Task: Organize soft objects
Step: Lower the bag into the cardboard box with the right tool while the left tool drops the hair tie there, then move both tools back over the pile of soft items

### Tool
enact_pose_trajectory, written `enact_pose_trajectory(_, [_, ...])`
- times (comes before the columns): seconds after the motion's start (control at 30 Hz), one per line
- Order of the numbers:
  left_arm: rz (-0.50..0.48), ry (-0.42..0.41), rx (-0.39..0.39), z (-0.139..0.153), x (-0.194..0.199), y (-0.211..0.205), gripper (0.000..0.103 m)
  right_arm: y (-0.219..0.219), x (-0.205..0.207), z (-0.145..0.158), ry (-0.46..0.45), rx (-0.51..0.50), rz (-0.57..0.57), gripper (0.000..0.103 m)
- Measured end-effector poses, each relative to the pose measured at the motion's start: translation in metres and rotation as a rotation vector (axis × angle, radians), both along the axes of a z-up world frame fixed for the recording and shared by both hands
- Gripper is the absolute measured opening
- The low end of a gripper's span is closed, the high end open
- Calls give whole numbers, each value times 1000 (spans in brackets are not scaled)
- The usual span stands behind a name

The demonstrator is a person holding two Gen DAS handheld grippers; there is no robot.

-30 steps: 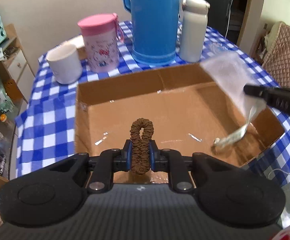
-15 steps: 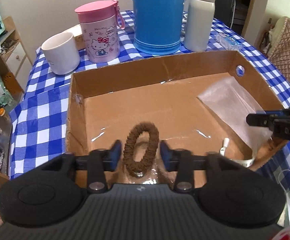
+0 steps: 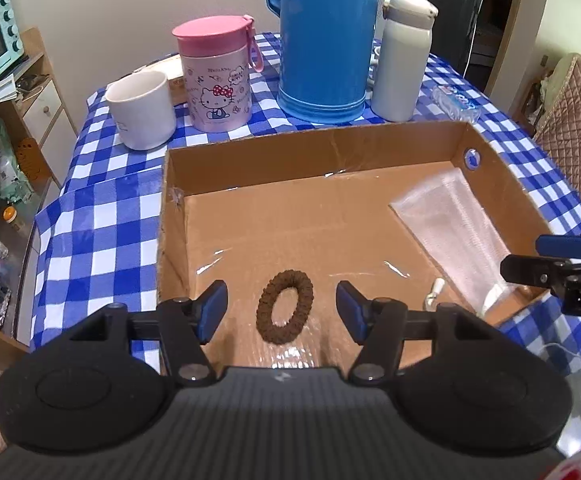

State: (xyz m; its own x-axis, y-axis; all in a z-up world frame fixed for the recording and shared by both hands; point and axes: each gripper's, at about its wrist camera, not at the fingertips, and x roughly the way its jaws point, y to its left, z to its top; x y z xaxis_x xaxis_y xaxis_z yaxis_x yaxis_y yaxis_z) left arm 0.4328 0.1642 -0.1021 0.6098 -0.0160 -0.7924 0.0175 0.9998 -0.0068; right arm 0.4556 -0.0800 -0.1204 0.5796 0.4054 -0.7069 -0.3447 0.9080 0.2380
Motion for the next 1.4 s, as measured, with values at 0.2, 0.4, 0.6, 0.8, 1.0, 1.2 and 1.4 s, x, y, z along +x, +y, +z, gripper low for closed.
enact_pose_trajectory(0.2, [17,-8,-17,18,-24,-2,58,-13,-24,17,-11,25,-13,68])
enact_pose_trajectory(0.4, [35,-24,-27,36,-55,-5,58,-31,-55,33,-13,39,-37,68])
enact_pose_trajectory(0.6, [52,-44,-34,53,-89,-13,58,-49,-88,49,-24,44,-60,68])
enact_pose_trajectory(0.8, [82,-69,-27,70,-131,-24,58,-69,-115,63,-38,72,-48,68])
enact_pose_trajectory(1.0, [139,-65,-12,79,-175,-38,58,-87,-142,75,-59,94,5,68])
enact_pose_trajectory(1.2, [186,-56,-9,85,-220,-56,58,-106,-170,81,-69,97,69,68])
enact_pose_trajectory(1.4, [216,-55,-13,90,-257,-76,58,-130,-199,77,-44,97,107,68])
